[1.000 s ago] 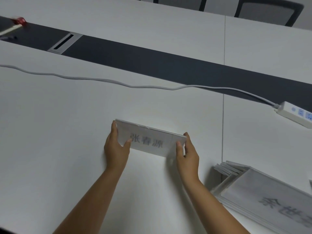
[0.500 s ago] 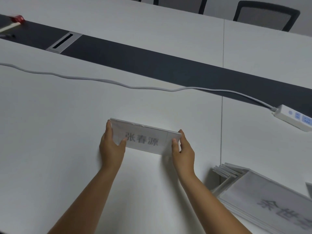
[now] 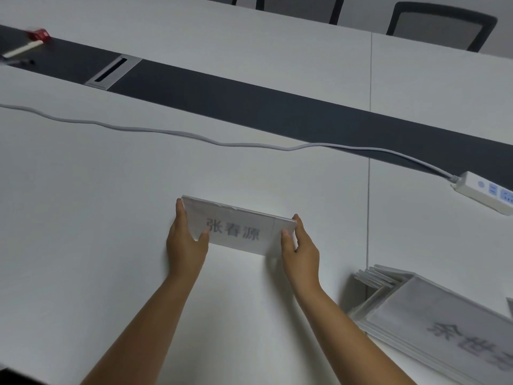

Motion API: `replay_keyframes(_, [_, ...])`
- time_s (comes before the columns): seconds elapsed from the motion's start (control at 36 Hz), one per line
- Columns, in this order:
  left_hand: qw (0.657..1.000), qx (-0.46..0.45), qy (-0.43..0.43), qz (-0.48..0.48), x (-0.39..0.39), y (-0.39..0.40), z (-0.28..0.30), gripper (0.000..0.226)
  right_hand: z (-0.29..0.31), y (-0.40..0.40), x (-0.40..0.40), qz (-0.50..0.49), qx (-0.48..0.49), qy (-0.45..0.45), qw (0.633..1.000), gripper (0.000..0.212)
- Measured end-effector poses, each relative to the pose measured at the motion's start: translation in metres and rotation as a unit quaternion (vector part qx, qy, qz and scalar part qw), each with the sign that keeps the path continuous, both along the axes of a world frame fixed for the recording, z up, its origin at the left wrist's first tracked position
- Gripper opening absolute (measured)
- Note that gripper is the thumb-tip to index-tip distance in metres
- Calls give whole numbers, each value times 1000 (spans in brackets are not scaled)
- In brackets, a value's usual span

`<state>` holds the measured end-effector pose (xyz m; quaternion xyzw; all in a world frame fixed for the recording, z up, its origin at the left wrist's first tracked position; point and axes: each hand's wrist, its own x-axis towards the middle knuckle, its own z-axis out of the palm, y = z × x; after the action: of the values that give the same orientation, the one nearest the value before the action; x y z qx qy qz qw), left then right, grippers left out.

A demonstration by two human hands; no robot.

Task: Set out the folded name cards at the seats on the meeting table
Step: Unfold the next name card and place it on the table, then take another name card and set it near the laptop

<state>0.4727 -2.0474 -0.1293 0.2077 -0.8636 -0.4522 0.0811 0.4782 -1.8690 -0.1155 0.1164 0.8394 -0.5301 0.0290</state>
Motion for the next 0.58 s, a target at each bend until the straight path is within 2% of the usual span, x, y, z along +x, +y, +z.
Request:
replay_keyframes(0.22, [999, -7, 2, 32, 20, 18, 10, 73, 13, 19, 21, 13, 12, 0, 1000, 53])
replay_keyframes(0.33, [999, -21, 33, -6, 42, 35, 22, 62, 22, 33, 44, 0, 62, 35, 997, 48])
replay_keyframes(0.44, [996, -10, 35, -86, 65, 61, 39, 53, 44, 59, 67, -16, 169, 138, 976, 44])
replay_keyframes(0.58, [978, 30, 24, -207, 85, 109, 62, 55, 80, 109, 102, -64, 187, 285, 938, 37])
